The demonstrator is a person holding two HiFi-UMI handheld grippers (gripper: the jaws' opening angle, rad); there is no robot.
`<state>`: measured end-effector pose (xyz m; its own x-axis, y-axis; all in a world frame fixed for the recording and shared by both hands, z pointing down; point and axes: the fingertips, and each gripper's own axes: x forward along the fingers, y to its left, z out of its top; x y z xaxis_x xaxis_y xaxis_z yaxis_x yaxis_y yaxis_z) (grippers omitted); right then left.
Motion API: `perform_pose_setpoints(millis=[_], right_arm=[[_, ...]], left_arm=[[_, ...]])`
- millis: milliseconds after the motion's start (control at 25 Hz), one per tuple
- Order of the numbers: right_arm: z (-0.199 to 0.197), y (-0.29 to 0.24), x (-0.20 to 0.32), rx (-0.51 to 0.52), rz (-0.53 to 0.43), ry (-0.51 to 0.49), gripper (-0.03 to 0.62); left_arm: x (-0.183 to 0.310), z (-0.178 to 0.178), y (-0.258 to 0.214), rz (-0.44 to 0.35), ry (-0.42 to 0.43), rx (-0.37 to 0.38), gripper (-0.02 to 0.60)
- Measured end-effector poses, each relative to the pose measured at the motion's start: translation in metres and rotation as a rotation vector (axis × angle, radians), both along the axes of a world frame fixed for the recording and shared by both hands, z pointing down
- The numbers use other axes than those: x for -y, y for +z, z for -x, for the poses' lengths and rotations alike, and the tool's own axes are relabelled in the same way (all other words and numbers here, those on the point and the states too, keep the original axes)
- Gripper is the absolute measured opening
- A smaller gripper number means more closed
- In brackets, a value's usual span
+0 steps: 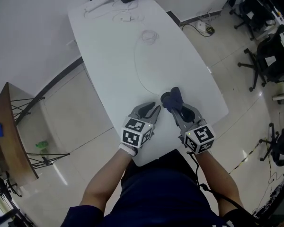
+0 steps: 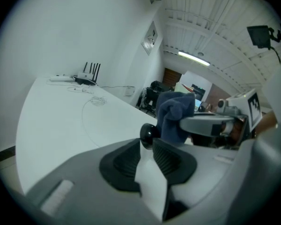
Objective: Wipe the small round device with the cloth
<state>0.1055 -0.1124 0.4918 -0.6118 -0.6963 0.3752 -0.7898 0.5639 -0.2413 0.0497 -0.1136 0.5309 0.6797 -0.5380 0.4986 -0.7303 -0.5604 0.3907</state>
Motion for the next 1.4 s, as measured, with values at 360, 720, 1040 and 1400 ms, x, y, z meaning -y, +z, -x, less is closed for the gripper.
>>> perform_pose_setpoints(millis=[360, 720, 1040, 1400], right_arm=[[-0.03, 0.06, -0.003, 0.329, 0.33, 0.359, 0.063], [-0.034, 0.114, 0.0, 0.373, 0.56, 0.388, 0.063], [-0.038, 0.135, 0.002, 0.34, 0.605, 0.393, 0.063], [-0.035, 0.074, -0.033, 0.444, 0.572, 0.223, 0.063]], left_arm=[[0.007, 0.0, 0.007, 0.011, -0.006, 0.013, 0.083], [0.009, -0.006, 0.015, 0.051, -0.018, 0.006, 0.083], [-0.008, 0.014, 0.022, 0.083, -0.07, -0.015, 0.083], [-0.045, 0.02, 0.003, 0.16, -0.028, -0.186, 0.102]])
